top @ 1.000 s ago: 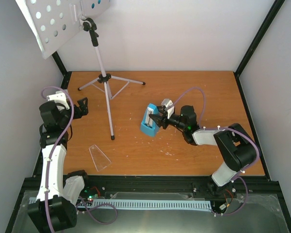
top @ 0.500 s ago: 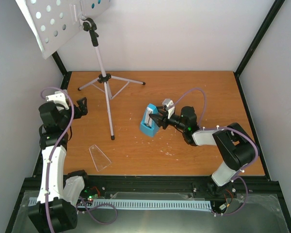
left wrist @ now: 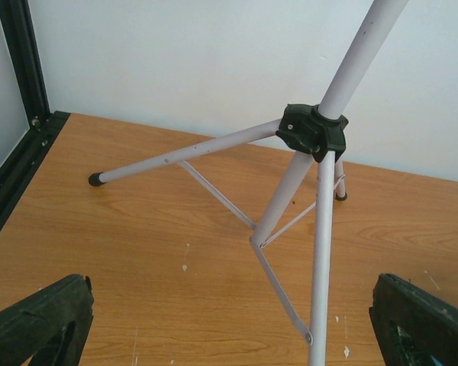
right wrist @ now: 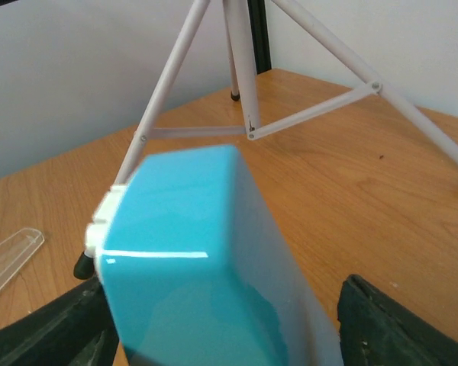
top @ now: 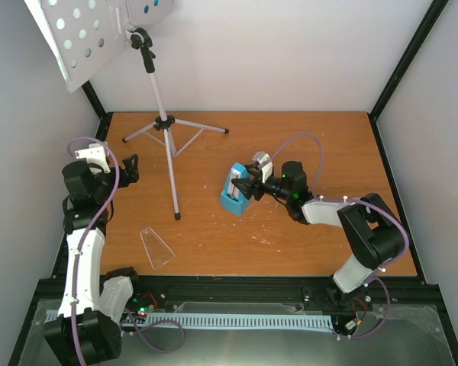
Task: Pack up the instrument practice props
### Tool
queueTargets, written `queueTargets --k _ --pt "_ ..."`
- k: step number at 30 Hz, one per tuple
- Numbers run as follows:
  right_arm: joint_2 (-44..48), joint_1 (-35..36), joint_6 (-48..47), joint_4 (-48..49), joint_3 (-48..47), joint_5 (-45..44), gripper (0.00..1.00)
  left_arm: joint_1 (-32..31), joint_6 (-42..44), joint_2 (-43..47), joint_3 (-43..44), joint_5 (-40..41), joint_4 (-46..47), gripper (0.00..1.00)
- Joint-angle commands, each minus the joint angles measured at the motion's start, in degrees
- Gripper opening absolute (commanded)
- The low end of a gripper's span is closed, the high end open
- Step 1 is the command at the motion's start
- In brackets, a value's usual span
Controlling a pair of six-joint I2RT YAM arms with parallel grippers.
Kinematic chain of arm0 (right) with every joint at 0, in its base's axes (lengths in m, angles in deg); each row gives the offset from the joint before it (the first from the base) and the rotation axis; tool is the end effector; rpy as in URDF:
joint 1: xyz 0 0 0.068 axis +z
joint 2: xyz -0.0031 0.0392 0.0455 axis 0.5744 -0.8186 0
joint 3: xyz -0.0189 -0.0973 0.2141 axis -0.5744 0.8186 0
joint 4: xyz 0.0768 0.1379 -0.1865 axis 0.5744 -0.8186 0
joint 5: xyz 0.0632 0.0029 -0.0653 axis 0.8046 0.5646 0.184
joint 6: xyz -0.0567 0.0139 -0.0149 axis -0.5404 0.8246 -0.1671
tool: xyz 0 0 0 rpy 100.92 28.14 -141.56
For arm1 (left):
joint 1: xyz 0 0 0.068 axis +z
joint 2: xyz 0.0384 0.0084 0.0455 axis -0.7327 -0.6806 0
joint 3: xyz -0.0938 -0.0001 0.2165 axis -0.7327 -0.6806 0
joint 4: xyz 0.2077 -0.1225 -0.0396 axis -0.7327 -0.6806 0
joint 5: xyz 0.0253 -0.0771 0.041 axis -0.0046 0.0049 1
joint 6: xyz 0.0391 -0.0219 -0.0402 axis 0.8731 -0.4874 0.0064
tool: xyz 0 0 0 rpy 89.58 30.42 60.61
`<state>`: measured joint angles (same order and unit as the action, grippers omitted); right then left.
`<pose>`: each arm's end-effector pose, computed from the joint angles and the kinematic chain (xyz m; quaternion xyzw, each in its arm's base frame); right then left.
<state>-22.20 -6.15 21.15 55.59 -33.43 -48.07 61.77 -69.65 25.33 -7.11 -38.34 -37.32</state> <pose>0.2683 0.1752 0.1591 -0.3348 0.6929 0.3744 0.5174 0.2083 0.0384 0.2794 -0.0696 0.8034 -0.1203 0.5790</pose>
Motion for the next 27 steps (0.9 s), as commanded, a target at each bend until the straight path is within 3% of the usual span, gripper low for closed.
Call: queueTargets --k 1,6,9,13,17,20,27 --pt "3.62 -0.08 -0.84 -1.60 -1.71 1.50 0.81 0.02 2.12 0.21 -0.61 -1.54 2.70 1.00" --pt "10.98 -2.55 -0.69 -1.52 0.77 3.97 1.00 -0.23 2.63 0.23 -2.10 -2.89 6.46 0.99" --pt "15.50 -5.24 3.25 -1.31 1.58 6.10 1.00 -0.45 2.85 -0.98 -1.82 -2.67 6.19 0.99" --pt "20.70 -7.32 7.33 -4.27 2.79 5.74 1.00 -1.92 3.87 -0.55 -2.79 -8.19 7.89 0.99" --pt "25.74 -7.85 7.96 -19.04 -0.08 2.27 1.00 -7.97 5.22 0.11 -3.07 -12.55 7.38 0.99" --pt "29.05 -7.90 6.27 -33.63 -4.05 1.05 1.00 -16.95 7.49 2.50 -3.04 -16.83 6.14 0.99" --pt "37.83 -7.90 9.83 -39.56 -1.91 -4.04 1.00 -31.16 8.83 -0.78 0.58 -13.11 0.69 0.98"
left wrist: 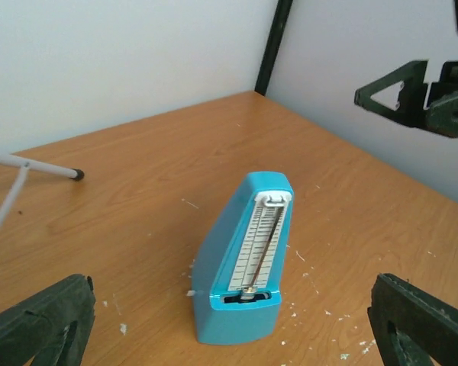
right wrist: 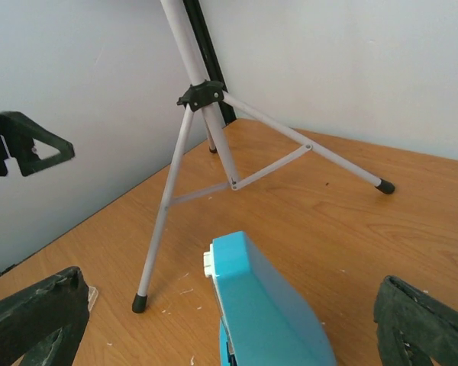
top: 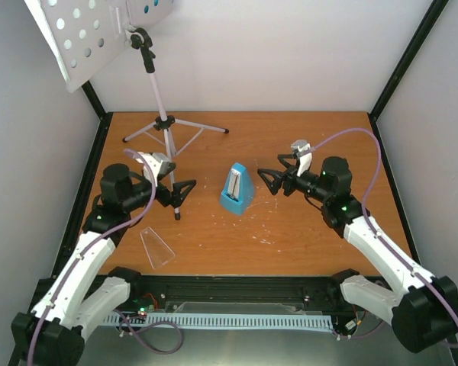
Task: Pack up the instrument practice props
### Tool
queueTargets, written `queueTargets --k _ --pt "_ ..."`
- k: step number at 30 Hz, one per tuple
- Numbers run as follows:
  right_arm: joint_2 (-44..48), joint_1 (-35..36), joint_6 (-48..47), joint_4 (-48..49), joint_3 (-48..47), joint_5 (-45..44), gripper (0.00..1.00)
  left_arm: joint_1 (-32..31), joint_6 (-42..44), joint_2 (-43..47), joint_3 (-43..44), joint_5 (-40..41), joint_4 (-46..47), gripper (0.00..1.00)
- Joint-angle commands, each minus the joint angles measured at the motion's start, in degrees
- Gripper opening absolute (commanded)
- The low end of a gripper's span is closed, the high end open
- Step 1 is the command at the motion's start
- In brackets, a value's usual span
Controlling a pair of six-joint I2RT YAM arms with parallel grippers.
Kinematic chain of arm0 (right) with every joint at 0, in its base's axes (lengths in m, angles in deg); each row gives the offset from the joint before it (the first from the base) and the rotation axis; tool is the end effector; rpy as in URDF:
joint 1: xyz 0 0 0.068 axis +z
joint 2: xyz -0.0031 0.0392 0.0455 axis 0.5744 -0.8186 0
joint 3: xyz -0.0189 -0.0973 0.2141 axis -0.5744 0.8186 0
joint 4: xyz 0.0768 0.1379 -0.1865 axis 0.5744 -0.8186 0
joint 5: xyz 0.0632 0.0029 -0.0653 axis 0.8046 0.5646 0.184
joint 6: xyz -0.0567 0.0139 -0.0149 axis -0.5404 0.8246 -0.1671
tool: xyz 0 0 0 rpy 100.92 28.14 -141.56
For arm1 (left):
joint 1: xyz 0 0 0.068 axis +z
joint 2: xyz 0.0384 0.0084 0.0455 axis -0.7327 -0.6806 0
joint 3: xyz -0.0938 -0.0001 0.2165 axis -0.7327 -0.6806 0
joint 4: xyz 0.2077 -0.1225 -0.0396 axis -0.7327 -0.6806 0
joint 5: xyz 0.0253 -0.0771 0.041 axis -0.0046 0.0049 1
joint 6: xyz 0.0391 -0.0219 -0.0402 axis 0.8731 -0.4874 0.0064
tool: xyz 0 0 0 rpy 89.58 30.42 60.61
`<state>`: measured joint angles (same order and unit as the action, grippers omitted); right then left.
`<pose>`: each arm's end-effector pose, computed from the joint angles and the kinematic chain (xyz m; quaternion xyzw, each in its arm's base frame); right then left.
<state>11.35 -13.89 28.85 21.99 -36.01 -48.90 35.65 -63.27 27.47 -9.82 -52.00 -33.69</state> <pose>0.2264 0.1124 0.2680 -0.2379 0.7197 0.3702 0.5370 0.1936 -0.0648 0.2786 0.2290 0.7479 -0.3070 0.5422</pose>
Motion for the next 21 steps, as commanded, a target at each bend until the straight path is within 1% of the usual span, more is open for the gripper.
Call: queueTargets --k 1,3,5,8,9,11,14,15,19,21 --pt "5.34 -0.23 2.58 -5.42 1.51 -3.65 1.00 -6.79 2.59 -4.24 3.75 1.31 -2.61 0.98" --pt "7.10 -0.22 3.43 -3.19 3.25 -4.45 1.00 -9.84 2.50 -7.56 4.85 1.76 -1.85 0.99" --pt "7.90 -0.16 4.47 -1.14 4.55 -6.33 1.00 -10.98 1.66 -11.66 6.18 -0.28 -0.94 1.00" --pt "6.77 -0.16 5.04 0.99 5.35 -9.26 1.00 -11.18 1.78 -18.76 11.06 -9.57 -2.32 0.99" --pt "5.95 -0.16 4.51 1.36 5.25 -9.21 1.00 -11.27 1.71 -20.35 12.20 -11.19 -2.40 1.00" --pt "4.05 -0.20 3.62 2.94 5.23 -8.09 1.00 -11.39 1.88 -22.53 13.32 -10.88 -1.98 0.99" --pt "2.15 -0.18 3.16 6.20 6.14 -7.24 1.00 -11.47 3.40 -24.21 13.42 -6.05 -0.93 0.99" --pt "1.80 -0.18 2.77 7.22 6.58 -6.89 1.00 -11.47 4.24 -25.01 13.64 -5.75 -1.05 0.99" --pt "1.74 -0.17 3.26 11.29 8.68 -6.37 1.00 -11.99 6.05 -29.34 14.36 -8.90 -1.26 1.00" --pt "2.29 -0.20 2.87 10.95 9.00 -5.84 1.00 -12.54 7.20 -30.95 14.66 -10.42 -1.26 0.99"
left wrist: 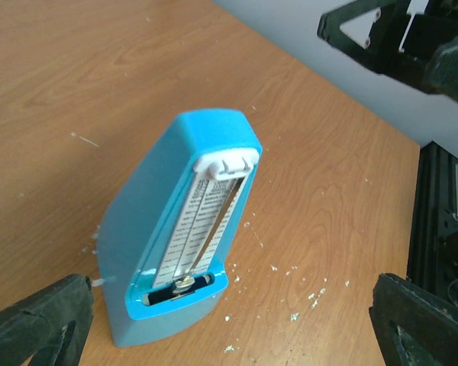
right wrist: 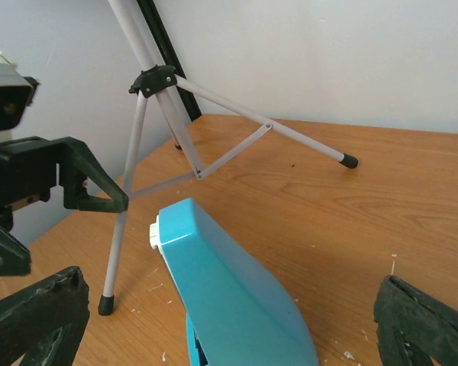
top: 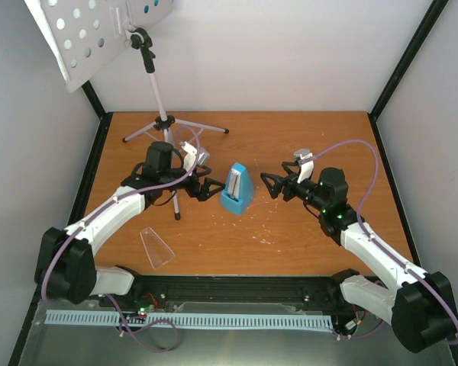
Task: Pack up the instrument practice props
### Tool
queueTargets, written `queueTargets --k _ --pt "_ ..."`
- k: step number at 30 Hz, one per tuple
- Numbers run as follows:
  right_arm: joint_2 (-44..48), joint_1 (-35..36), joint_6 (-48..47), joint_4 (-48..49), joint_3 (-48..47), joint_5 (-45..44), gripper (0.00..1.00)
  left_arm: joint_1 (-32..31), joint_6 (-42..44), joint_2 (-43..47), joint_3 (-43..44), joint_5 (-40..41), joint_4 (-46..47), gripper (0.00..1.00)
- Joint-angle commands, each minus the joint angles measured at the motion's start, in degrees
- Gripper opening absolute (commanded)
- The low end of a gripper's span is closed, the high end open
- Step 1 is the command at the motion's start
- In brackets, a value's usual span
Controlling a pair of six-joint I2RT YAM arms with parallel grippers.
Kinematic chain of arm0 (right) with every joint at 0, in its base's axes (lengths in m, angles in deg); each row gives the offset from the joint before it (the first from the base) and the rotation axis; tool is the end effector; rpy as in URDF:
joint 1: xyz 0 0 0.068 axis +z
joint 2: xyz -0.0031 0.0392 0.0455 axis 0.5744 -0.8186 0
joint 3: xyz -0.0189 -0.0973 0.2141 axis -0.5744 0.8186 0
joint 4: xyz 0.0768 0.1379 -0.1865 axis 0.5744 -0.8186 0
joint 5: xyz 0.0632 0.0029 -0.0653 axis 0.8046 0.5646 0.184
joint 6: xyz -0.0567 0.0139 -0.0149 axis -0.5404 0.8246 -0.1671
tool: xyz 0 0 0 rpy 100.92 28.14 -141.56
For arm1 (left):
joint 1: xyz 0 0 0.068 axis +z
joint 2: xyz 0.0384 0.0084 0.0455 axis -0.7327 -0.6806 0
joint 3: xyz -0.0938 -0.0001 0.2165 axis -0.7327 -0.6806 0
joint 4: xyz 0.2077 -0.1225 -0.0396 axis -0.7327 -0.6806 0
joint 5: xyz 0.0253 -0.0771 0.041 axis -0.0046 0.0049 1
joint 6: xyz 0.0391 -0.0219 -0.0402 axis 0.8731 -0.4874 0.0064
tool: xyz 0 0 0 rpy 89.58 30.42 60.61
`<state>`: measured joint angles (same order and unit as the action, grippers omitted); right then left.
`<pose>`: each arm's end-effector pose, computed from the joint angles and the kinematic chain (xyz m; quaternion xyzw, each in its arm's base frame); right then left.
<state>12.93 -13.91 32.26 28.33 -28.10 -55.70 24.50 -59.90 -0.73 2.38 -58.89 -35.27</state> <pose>0.2218 0.1056 0.2388 -0.1800 0.7395 0.3468 0.5482 0.2483 -0.1351 0.2389 0.3233 0.7762 -0.3898 0.3756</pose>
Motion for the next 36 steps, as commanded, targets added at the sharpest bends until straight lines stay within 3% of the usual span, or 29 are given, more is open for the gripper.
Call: queueTargets --k 1,11,18,23,28,36 --pt "1.12 -0.14 -0.69 4.38 1.20 0.97 1.00 -1.46 4.24 -3.36 2.59 -4.16 0.31 0.99" --pt "1.81 -0.14 0.36 10.40 5.95 3.39 1.00 -2.61 6.35 -8.77 7.60 3.24 -0.75 0.99" --pt "2.66 -0.14 0.93 15.56 10.22 1.45 1.00 -3.05 8.36 -13.02 7.54 -7.51 4.32 0.99" --pt "3.32 -0.14 1.78 18.69 12.41 0.88 1.00 -3.13 8.18 -15.33 7.60 -5.06 5.33 0.99" --pt "3.18 -0.15 1.72 19.41 13.28 0.57 1.00 -3.18 6.32 -17.67 8.43 -4.12 6.04 0.89" --pt "1.83 -0.19 2.29 21.22 14.10 0.89 1.00 -4.15 5.81 -18.55 7.42 -3.68 8.01 0.86"
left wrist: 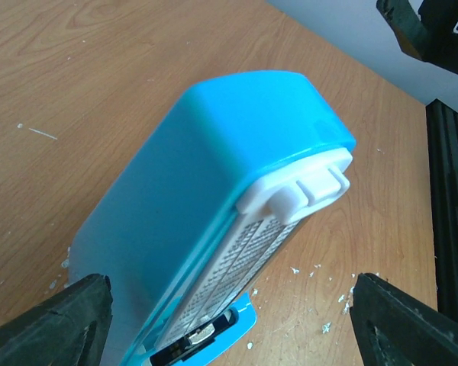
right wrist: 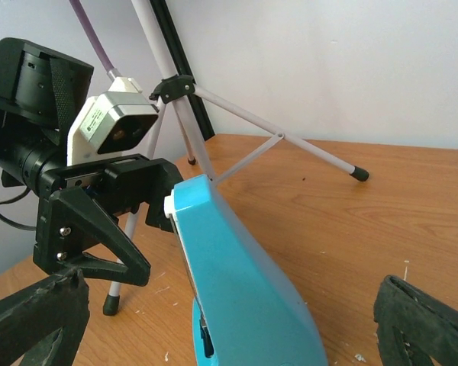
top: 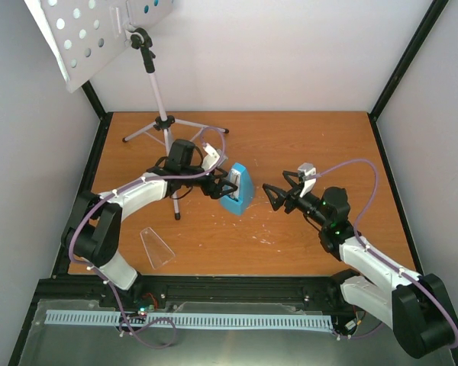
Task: Pack up the instrument practice props
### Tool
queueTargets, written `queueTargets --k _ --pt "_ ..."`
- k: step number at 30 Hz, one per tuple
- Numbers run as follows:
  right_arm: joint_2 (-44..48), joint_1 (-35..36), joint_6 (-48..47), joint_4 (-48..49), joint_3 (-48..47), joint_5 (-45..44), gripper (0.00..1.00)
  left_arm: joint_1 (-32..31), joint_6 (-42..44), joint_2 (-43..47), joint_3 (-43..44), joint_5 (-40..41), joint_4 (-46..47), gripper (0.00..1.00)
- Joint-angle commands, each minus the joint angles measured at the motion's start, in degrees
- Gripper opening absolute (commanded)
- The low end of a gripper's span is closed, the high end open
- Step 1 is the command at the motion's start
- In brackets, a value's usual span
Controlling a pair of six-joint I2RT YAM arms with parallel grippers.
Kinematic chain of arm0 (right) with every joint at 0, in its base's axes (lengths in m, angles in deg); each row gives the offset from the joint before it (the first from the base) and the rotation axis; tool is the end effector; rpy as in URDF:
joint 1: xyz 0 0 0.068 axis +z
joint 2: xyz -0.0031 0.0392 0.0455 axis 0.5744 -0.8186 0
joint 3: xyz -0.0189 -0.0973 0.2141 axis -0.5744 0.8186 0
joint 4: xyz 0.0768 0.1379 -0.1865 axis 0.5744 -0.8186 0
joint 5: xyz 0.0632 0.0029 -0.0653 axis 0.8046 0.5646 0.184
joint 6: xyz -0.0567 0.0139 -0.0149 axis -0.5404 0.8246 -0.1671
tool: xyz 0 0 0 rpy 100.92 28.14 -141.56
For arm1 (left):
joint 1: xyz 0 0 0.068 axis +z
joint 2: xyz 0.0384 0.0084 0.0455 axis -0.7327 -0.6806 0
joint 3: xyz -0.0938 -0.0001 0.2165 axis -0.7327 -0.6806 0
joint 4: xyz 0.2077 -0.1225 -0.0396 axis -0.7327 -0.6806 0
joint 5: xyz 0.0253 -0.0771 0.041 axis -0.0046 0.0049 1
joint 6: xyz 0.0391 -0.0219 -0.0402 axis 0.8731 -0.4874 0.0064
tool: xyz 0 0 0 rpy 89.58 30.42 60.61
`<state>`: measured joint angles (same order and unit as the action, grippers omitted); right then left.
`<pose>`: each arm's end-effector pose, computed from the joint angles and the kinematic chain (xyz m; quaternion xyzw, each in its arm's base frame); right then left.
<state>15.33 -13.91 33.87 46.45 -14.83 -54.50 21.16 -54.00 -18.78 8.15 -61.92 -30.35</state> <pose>0.2030 0.0992 0.2057 -0.1847 0.6984 0.3672 0.5859 0.2829 -0.1721 0.1885 0.3803 0.7678 -0.4031 0.3216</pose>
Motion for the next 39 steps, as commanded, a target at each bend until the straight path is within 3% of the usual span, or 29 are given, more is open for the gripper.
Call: queueTargets --k 1,22,39 --pt "-1.19 -0.15 0.78 3.51 0.85 -0.04 1.00 -0.85 -0.13 -0.62 1.54 -0.51 3.31 0.85" --pt "-4.58 -0.14 1.74 6.11 1.25 0.84 1.00 -2.86 1.53 -0.73 1.24 6.13 4.80 0.69" --pt "-5.30 -0.18 3.74 8.85 1.91 1.58 1.00 -3.29 2.12 -2.53 1.10 5.29 4.76 0.53"
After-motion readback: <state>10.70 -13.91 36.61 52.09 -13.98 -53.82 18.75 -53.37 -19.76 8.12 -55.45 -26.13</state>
